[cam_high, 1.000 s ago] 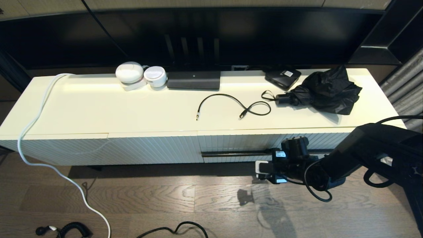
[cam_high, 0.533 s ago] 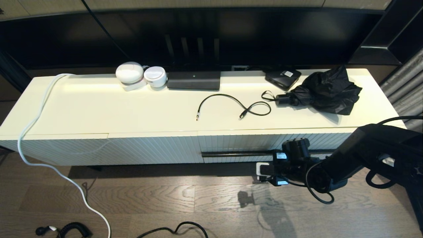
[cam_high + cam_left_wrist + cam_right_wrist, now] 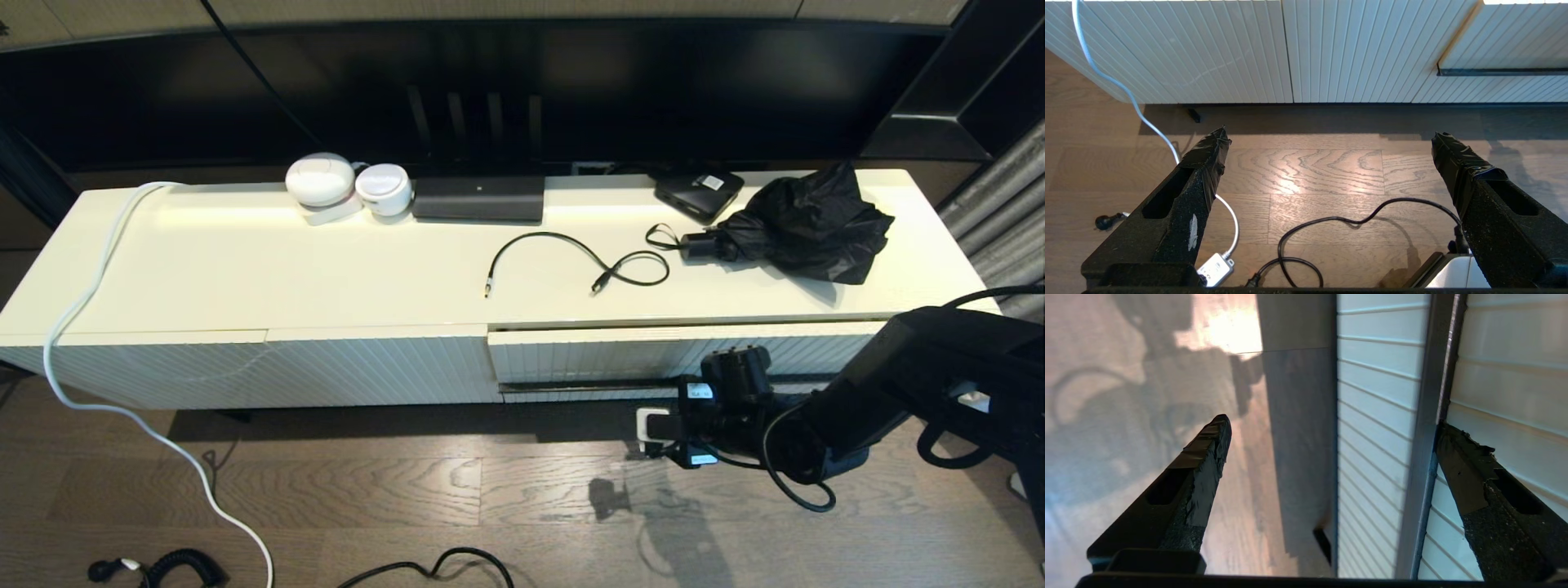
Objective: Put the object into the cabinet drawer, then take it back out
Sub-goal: Open the drawer
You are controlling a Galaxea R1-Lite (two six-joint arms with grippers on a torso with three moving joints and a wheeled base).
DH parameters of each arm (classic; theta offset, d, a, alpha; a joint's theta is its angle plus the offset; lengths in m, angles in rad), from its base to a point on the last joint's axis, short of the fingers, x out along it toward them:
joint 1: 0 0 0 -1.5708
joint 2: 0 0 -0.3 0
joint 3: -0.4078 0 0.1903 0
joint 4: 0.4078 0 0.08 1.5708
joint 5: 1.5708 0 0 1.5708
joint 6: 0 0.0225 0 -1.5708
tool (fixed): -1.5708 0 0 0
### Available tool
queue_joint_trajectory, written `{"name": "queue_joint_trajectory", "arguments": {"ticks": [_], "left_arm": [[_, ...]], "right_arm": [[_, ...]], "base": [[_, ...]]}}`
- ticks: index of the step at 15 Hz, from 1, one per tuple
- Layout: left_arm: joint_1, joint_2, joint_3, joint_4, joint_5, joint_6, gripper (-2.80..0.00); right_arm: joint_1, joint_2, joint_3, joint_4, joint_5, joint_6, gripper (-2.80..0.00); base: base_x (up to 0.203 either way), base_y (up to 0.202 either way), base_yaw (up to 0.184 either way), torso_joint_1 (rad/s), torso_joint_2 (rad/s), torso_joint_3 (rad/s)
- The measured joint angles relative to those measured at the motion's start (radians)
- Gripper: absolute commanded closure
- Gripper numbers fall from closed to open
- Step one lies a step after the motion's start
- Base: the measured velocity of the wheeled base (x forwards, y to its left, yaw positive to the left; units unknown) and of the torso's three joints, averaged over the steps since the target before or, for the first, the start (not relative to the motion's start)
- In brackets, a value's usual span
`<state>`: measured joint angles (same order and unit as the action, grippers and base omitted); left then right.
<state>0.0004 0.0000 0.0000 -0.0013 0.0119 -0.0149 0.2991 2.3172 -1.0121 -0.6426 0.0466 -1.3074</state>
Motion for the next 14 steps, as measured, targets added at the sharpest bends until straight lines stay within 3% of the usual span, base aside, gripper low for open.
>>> {"name": "queue_joint_trajectory", "arguments": {"ticks": [8,14], "left_arm": [[0.000,0.000,0.000,0.000,0.000,0.000,-2.80],[0.000,0.000,0.000,0.000,0.000,0.000,-2.80]], "right_arm": [[0.001,-0.013,0.070,-0.005,-0.001,-0.001,-2.80],[0.009,-0.145,0.163,0.008,0.000,0.002,-2.80]], "base": [[0.000,0.000,0.000,0.000,0.00,0.000],[0.000,0.000,0.000,0.000,0.00,0.000]]}}
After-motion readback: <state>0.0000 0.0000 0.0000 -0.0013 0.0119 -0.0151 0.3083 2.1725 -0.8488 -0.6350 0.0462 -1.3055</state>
